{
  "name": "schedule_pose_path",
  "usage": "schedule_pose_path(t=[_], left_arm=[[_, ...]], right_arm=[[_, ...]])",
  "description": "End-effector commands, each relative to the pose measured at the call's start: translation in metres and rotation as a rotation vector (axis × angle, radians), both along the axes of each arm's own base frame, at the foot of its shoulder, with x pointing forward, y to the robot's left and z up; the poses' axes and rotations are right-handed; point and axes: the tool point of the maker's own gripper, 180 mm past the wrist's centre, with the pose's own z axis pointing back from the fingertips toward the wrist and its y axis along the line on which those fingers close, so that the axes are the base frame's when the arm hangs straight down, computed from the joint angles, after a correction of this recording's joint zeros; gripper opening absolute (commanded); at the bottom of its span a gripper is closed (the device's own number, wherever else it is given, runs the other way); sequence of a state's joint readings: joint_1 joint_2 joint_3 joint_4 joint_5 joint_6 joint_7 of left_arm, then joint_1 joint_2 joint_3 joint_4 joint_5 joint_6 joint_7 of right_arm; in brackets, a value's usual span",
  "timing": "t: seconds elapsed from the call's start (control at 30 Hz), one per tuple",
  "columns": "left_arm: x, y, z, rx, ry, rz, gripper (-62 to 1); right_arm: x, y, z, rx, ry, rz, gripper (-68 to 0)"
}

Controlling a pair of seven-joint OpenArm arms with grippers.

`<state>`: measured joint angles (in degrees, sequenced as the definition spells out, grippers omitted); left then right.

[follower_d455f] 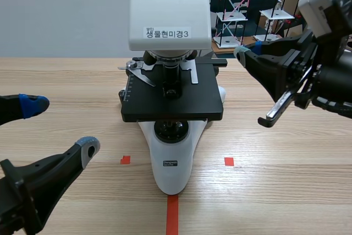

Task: Point at the revolving nosepiece

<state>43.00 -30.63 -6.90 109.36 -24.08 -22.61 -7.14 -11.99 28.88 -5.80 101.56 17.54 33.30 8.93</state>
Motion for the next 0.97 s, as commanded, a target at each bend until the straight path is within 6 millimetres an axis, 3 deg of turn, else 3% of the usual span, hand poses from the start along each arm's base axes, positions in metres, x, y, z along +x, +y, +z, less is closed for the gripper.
schedule_pose_path(t=[0.0,0.93], left_arm=[[0.0013,-0.0028,0.0098,-0.02,-0.029,-0.004,1.4],[0.0012,-0.0028,0.0095,-0.02,-0.028,-0.004,1.4]], right_arm=[[0.0016,0.001,0.0134,0.028,-0.038,0.003,-67.7],[0.0015,0.001,0.0139,0.03,-0.04,0.004,-67.7]])
